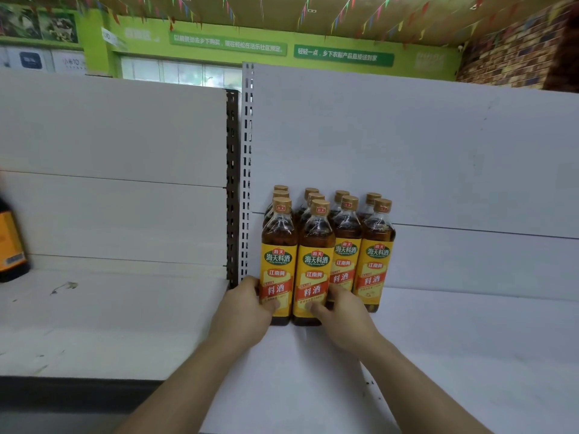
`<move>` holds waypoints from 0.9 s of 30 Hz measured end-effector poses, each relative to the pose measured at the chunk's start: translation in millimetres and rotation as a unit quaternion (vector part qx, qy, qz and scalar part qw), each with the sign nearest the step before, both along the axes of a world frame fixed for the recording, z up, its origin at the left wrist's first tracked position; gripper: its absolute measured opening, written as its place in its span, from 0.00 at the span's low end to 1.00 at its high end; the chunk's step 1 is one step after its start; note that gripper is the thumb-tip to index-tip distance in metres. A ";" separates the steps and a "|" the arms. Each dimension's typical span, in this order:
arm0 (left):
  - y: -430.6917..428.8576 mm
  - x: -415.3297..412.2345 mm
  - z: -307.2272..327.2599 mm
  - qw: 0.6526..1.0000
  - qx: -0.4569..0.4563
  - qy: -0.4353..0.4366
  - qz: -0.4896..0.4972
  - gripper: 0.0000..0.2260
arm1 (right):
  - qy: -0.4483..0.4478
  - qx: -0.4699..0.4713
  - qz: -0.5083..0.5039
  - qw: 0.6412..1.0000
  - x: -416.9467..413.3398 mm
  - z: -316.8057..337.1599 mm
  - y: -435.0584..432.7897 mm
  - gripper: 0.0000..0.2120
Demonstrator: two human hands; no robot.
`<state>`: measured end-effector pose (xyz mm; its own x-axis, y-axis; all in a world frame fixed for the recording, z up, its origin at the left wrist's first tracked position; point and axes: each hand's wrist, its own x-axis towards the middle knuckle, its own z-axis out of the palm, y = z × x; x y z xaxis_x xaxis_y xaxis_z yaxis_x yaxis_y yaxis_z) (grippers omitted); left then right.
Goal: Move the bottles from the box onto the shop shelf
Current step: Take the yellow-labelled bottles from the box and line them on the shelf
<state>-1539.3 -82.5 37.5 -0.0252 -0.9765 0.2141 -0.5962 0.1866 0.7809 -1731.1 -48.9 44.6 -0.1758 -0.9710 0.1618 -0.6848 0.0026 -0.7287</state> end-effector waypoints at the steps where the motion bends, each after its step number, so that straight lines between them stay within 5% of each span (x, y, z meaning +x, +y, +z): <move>1: -0.9 0.3 -0.7 1.000 -0.001 -0.003 -0.001 0.15 | 0.002 0.002 -0.001 1.000 0.7 -0.2 0.3 0.18; 14: -10.0 6.9 -7.6 1.000 -0.016 -0.008 -0.016 0.14 | 0.049 0.049 -0.031 0.997 17.6 4.6 4.6 0.17; 27: 29.0 26.6 -2.6 1.000 0.020 0.009 0.005 0.11 | -0.011 0.046 -0.105 0.993 8.6 -0.4 45.9 0.23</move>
